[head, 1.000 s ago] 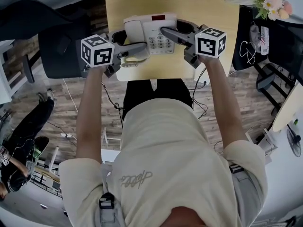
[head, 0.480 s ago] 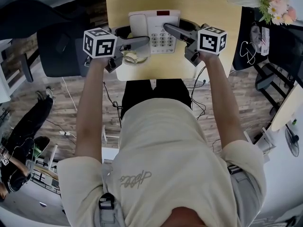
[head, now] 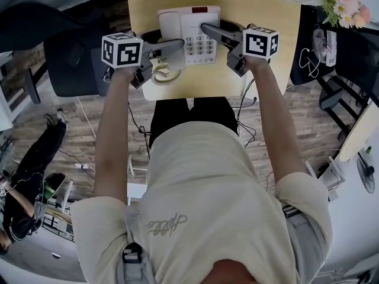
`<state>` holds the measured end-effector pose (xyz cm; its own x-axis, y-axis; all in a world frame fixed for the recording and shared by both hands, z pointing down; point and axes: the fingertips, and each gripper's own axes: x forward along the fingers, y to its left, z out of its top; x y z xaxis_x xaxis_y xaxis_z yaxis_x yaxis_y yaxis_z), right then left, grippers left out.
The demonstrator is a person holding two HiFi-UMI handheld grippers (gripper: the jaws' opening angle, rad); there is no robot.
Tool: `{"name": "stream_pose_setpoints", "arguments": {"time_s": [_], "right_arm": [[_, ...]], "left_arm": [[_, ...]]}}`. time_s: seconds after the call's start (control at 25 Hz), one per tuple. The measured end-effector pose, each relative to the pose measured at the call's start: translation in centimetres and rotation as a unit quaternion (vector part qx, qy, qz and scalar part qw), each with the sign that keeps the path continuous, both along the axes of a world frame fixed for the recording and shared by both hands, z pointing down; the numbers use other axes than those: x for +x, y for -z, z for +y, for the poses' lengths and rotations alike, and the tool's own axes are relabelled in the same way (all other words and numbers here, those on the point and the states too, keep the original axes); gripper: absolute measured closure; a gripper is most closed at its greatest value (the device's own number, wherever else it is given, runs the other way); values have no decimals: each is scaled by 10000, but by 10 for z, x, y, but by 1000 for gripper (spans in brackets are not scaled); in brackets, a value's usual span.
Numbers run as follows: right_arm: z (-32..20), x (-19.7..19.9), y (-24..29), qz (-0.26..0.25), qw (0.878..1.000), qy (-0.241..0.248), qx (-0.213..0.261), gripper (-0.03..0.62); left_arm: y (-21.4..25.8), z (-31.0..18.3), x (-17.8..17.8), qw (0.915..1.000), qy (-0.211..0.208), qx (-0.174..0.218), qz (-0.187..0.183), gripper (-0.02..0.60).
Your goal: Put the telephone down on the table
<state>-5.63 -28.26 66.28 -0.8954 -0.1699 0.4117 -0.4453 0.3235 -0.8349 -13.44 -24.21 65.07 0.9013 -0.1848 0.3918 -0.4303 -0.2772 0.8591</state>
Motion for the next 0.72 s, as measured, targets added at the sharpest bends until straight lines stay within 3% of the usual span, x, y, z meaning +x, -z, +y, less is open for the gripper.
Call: {"name": "stream_pose_setpoints", "arguments": {"time_s": [0.72], "right_arm": [[-6,3,-27,142,9991,-47,-388,341]], "left_arm": [[-17,-14,0,9969,510,-581,120,188]]}}
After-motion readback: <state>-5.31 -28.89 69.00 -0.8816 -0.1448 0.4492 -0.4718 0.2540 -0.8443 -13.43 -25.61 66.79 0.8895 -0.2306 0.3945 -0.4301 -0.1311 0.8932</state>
